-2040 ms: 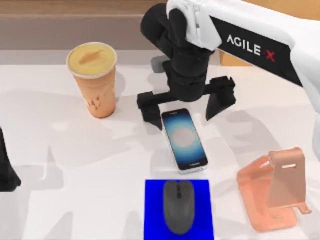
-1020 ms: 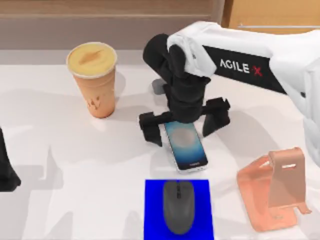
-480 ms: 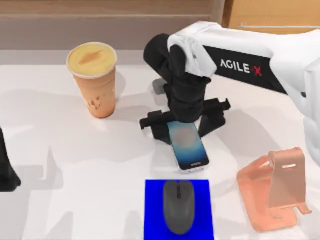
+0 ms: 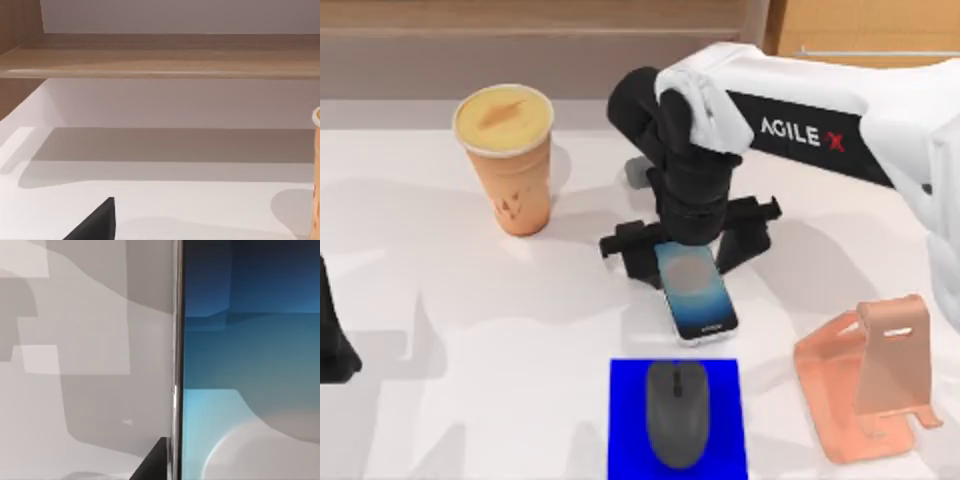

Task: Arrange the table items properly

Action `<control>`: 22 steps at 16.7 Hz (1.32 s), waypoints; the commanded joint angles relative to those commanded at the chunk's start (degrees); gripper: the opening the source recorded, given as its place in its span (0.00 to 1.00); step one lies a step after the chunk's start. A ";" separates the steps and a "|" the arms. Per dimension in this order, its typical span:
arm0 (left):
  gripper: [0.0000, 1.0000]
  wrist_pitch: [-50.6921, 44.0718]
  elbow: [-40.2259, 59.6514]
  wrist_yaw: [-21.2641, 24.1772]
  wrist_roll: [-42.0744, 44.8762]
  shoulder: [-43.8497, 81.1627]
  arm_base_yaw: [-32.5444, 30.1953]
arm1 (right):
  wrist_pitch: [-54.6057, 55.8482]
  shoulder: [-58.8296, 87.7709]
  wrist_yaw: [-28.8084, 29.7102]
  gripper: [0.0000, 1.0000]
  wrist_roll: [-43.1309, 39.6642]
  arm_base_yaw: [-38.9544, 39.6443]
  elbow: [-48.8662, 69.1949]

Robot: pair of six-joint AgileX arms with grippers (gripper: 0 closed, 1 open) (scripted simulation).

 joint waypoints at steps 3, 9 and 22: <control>1.00 0.00 0.00 0.00 0.00 0.00 0.00 | 0.00 0.00 0.00 0.00 0.00 0.00 0.00; 1.00 0.00 0.00 0.00 0.00 0.00 0.00 | -2.53 -1.83 0.47 0.00 -0.24 0.06 1.48; 1.00 0.00 0.00 0.00 0.00 0.00 0.00 | -6.12 -2.63 0.42 0.00 -0.18 0.04 4.08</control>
